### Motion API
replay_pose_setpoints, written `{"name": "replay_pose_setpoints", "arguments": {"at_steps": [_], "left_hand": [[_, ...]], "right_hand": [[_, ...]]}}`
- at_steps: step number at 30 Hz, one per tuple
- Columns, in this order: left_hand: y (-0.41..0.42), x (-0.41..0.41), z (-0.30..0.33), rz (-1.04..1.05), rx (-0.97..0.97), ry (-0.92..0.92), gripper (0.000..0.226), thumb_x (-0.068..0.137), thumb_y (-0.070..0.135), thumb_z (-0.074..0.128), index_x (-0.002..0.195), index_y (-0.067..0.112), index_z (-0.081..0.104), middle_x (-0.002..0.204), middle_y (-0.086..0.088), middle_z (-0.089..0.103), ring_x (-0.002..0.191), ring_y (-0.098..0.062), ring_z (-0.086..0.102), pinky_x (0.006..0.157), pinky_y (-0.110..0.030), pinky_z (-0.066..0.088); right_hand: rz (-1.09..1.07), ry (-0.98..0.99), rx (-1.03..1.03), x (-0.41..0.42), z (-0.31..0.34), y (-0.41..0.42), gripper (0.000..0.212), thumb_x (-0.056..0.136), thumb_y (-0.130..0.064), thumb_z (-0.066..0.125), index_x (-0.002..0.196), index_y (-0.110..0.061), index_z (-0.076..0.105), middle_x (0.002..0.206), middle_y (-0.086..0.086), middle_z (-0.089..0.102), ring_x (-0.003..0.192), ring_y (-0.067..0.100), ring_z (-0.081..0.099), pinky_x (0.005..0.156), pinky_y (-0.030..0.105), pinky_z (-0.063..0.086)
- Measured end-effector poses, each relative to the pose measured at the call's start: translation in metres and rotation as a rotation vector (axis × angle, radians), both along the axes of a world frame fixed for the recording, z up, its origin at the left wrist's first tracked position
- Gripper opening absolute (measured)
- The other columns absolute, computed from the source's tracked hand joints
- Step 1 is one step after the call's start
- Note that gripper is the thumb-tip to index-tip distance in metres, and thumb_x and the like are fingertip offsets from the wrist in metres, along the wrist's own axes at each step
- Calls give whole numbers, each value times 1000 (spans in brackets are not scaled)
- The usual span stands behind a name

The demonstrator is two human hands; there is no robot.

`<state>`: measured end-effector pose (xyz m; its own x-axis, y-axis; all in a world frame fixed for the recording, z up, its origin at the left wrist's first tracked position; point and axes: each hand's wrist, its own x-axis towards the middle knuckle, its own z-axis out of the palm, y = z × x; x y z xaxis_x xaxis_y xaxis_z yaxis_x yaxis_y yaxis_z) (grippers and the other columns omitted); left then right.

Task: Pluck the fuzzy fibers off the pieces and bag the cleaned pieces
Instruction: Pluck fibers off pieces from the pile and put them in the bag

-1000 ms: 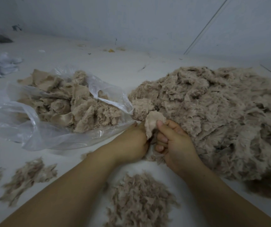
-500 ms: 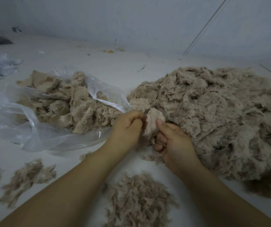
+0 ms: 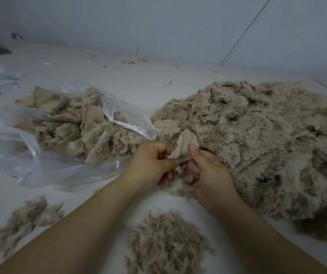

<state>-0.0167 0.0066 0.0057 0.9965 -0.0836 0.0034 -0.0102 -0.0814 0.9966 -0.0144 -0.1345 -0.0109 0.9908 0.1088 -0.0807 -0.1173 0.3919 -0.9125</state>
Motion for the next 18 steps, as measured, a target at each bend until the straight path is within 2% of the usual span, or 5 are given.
{"name": "replay_pose_setpoints", "arguments": {"at_steps": [4, 9, 14, 16, 18], "left_hand": [[7, 5, -3, 52, 166, -78, 5, 86, -4, 69, 83, -1, 66, 56, -11, 54, 40, -11, 49, 39, -20, 41], [13, 9, -6, 92, 293, -172, 24, 83, -9, 69, 71, 11, 66, 45, 11, 51, 37, 0, 45, 40, -16, 40], [30, 11, -2, 173, 273, -151, 17, 84, -4, 71, 69, 4, 71, 43, 0, 55, 34, -10, 44, 36, -18, 38], [40, 8, 5, -70, 184, -50, 14, 81, -3, 74, 70, 5, 73, 46, -7, 59, 33, -12, 48, 35, -17, 38], [50, 2, 12, -551, 128, 120, 6, 81, -2, 73, 81, 4, 76, 58, -10, 68, 40, -13, 59, 39, -19, 46]], "right_hand": [[-2, 19, 38, 0, -1, -1, 53, 100, -26, 54, 48, -25, 48, 50, -4, 29, 44, 8, 26, 43, 21, 31], [-14, 36, 35, -1, -1, -1, 53, 100, -27, 56, 47, -25, 50, 52, -3, 31, 46, 10, 28, 42, 21, 33], [-54, 57, 59, 0, -1, -2, 50, 98, -26, 59, 50, -25, 46, 52, -2, 31, 47, 12, 28, 39, 20, 33], [-57, 60, 49, 0, -2, -1, 50, 97, -26, 60, 50, -25, 46, 50, -3, 32, 45, 11, 28, 39, 20, 33], [-57, 58, 38, 0, -3, -1, 50, 97, -26, 61, 50, -25, 46, 49, -3, 32, 44, 10, 29, 39, 20, 34]]}}
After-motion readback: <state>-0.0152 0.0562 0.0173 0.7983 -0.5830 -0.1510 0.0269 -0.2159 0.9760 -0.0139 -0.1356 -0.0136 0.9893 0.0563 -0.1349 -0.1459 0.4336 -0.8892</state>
